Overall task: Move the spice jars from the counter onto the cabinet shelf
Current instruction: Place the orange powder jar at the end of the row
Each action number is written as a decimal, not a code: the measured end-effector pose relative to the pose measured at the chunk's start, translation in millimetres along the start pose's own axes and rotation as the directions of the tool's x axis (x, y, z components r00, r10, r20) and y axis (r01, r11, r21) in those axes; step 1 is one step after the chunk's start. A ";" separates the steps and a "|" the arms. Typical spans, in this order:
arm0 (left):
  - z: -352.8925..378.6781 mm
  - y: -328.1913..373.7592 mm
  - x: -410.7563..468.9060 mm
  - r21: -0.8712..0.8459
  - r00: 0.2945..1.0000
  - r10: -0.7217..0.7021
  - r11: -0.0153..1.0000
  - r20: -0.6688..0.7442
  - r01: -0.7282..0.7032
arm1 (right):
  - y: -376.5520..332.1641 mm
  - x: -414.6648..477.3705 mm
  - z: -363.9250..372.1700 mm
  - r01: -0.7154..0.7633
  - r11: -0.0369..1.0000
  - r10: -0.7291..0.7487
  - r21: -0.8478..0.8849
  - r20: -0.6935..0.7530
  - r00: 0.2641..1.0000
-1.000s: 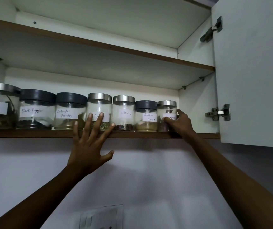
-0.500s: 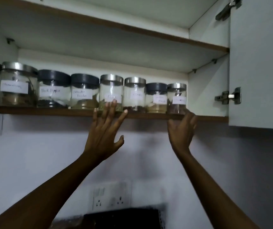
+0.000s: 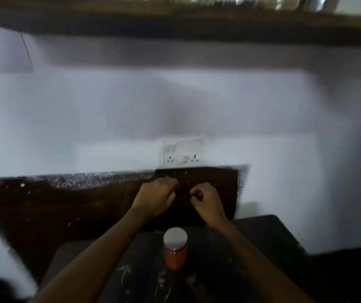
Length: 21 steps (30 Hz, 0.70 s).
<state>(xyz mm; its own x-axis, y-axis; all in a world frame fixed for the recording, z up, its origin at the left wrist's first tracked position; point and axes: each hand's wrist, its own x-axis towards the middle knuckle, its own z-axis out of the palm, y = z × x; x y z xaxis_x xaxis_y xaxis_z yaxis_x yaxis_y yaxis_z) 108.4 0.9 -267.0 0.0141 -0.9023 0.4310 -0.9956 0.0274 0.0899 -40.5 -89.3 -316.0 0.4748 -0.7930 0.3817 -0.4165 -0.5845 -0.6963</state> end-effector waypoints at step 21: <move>134.2 -19.6 -130.0 -0.225 0.798 -0.387 0.819 0.462 0.528 | 72.2 -82.9 123.1 -0.344 0.937 0.313 0.059 0.294 0.903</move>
<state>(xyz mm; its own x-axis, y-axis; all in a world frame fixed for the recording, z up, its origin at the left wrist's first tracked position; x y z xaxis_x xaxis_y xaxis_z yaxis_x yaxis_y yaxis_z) 113.6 59.9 -445.2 0.3535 -0.9294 -0.1059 -0.7872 -0.3568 0.5030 -14.5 -44.7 -472.8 0.5263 -0.8487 -0.0518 -0.5081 -0.2650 -0.8195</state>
